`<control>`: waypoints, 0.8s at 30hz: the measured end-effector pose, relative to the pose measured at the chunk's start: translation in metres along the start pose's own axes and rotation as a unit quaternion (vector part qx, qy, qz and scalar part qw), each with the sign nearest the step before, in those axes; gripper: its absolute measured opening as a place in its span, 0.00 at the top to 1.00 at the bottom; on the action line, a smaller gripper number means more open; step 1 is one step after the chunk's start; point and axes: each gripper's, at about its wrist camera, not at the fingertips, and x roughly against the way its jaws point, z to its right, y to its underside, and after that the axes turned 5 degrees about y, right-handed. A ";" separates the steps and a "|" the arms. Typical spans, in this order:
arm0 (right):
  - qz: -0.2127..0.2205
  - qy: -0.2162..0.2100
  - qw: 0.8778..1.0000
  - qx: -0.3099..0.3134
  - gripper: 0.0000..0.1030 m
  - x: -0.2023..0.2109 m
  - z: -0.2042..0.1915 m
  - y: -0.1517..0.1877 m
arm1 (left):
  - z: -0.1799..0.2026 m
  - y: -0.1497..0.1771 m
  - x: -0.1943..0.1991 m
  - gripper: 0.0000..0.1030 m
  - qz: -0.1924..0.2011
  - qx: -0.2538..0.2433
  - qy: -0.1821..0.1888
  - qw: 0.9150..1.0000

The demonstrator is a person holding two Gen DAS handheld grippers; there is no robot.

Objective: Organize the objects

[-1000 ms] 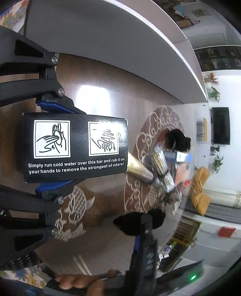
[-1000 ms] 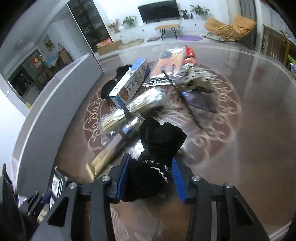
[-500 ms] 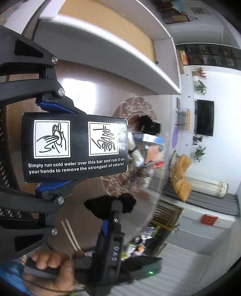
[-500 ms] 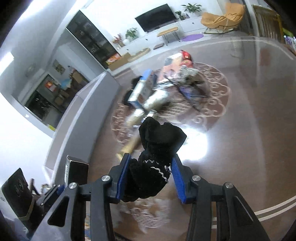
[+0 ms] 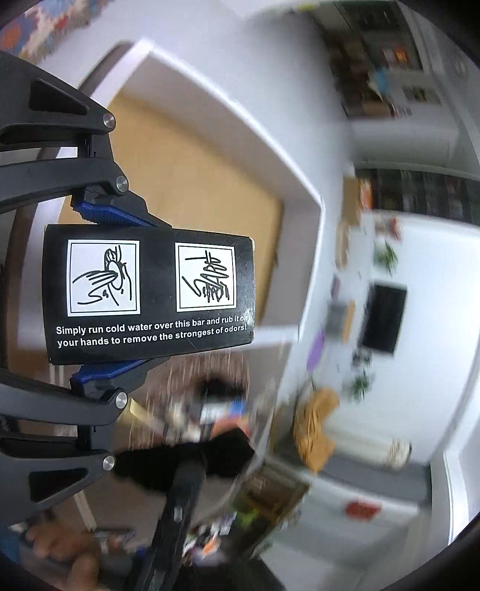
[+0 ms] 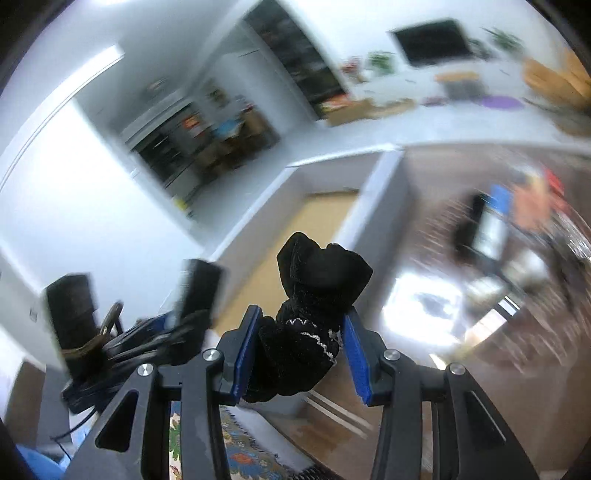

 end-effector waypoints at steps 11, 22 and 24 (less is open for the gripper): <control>-0.091 0.053 0.992 0.072 0.12 -0.124 -0.055 -0.002 | -0.097 0.011 -0.074 0.20 -0.134 0.049 -0.124 0.982; 0.034 0.219 0.973 0.060 0.00 -0.027 0.065 0.054 | -0.018 0.031 -0.006 0.14 0.005 0.027 -0.067 0.997; 0.023 0.270 0.962 0.036 0.00 -0.013 0.110 0.081 | 0.013 0.035 0.003 0.14 0.018 0.005 -0.031 0.999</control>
